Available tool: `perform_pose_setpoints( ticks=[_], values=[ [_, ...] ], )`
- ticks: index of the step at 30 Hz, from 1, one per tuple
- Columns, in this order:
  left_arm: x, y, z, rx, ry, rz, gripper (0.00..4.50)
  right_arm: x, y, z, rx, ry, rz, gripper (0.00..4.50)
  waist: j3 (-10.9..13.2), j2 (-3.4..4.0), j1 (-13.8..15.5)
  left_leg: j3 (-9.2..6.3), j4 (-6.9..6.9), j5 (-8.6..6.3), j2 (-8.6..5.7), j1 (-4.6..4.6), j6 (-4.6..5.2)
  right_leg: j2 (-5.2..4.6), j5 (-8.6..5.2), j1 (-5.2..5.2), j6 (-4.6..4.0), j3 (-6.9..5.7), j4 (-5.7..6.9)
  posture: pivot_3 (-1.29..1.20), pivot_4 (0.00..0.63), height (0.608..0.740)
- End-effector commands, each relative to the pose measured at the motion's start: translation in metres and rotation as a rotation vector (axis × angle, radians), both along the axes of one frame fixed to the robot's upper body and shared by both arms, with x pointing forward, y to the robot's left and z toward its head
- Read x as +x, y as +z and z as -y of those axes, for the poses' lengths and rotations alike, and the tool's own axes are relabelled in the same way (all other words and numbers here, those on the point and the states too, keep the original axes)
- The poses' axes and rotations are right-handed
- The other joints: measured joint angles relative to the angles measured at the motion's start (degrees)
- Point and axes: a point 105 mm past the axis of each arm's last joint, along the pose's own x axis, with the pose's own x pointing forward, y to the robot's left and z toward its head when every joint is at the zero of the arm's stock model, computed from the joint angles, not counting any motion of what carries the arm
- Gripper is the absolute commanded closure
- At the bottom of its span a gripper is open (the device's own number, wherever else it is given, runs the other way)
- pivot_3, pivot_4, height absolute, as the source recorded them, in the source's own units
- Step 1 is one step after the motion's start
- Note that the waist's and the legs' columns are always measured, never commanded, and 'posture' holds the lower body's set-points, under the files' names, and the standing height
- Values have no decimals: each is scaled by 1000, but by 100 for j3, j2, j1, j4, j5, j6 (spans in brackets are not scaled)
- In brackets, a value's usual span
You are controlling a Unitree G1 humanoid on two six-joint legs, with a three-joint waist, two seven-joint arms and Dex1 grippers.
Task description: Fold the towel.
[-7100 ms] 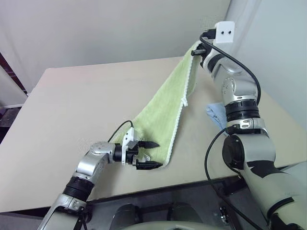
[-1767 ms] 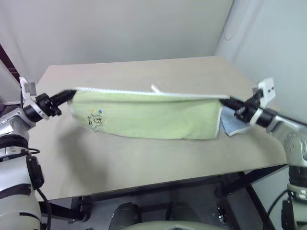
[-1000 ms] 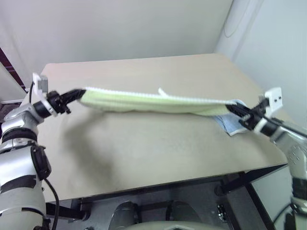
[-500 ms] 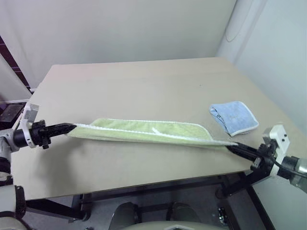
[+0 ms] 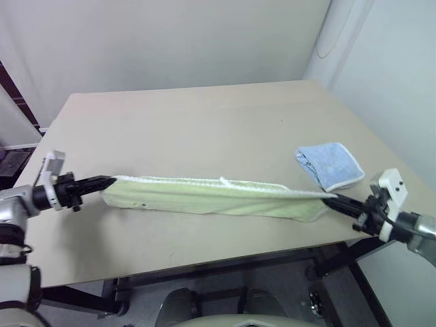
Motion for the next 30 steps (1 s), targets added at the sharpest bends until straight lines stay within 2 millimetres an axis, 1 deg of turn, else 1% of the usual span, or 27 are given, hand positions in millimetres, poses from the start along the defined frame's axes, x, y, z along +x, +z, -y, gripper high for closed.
perform_pose_setpoints(
  ticks=[1,3,6,10,16,20,21,22,23,24,25,27,29,30],
  values=[
    [9,1,-5,27,63,41,4487,16,-17,9,-9,-70,-41,4500,0,-1,-3,0,1,1,0,-3,1,0,-1,-3,3,-1,-1,0,0,740],
    [13,-2,-5,27,91,38,4487,28,-22,7,-13,-81,-42,4500,0,-1,-11,1,3,2,-1,-9,5,3,-3,-11,9,-2,0,0,0,740],
    [20,-2,-5,19,133,50,4487,45,-25,2,10,-94,-36,4500,-1,-3,-14,12,9,10,2,-27,25,9,5,-18,27,-6,25,0,0,740],
    [29,-3,-6,24,186,55,4487,59,-31,-5,17,-95,-38,4500,0,-2,-12,8,36,10,17,-30,25,21,1,-23,41,-20,56,0,0,740],
    [28,-8,-5,42,183,42,4487,72,-37,-5,29,-122,-51,4500,1,-1,-12,-1,83,-3,20,-28,12,16,0,-19,34,-35,63,0,0,740],
    [33,-12,-5,28,230,32,4487,73,-29,-18,82,-57,-33,4500,0,-1,-7,-1,91,-3,17,-28,11,7,9,-16,35,-33,62,0,0,740],
    [34,-12,-4,22,234,28,4500,74,-27,-20,82,-49,-24,4052,0,-1,-6,-1,91,-3,17,-28,11,7,10,-16,35,-30,62,0,0,740],
    [36,-12,-2,17,238,33,4500,76,-26,-21,90,-52,-19,3838,0,-1,-7,-1,91,-3,17,-28,11,6,10,-16,35,-30,62,0,0,740],
    [38,-12,-1,13,244,37,4039,78,-24,-22,97,-55,-15,3493,0,-1,-11,-1,91,-3,17,-28,11,6,10,-17,34,-30,62,0,0,740],
    [38,-13,1,7,240,32,3840,79,-23,-24,103,-51,-12,3149,0,-1,-11,-1,91,-3,17,-28,11,6,11,-17,34,-30,62,0,0,740],
    [39,-14,3,3,234,27,3431,79,-22,-26,108,-42,-12,2693,0,-1,-12,-1,91,-3,18,-28,11,6,11,-18,35,-30,62,0,0,740],
    [41,-15,5,10,243,34,2730,77,-20,-29,111,-25,-8,1967,0,-1,-8,-1,89,-3,18,-28,11,7,11,-18,35,-30,62,0,0,740],
    [44,-14,5,14,262,59,1970,78,-17,-26,107,-39,1,1192,0,-1,-10,-1,88,-3,18,-28,12,7,11,-18,35,-30,62,0,0,740],
    [46,-10,4,7,280,79,1598,79,-15,-22,119,-67,4,842,0,-1,-11,-1,88,-3,18,-28,12,7,11,-19,35,-30,62,0,0,740]
  ],
)
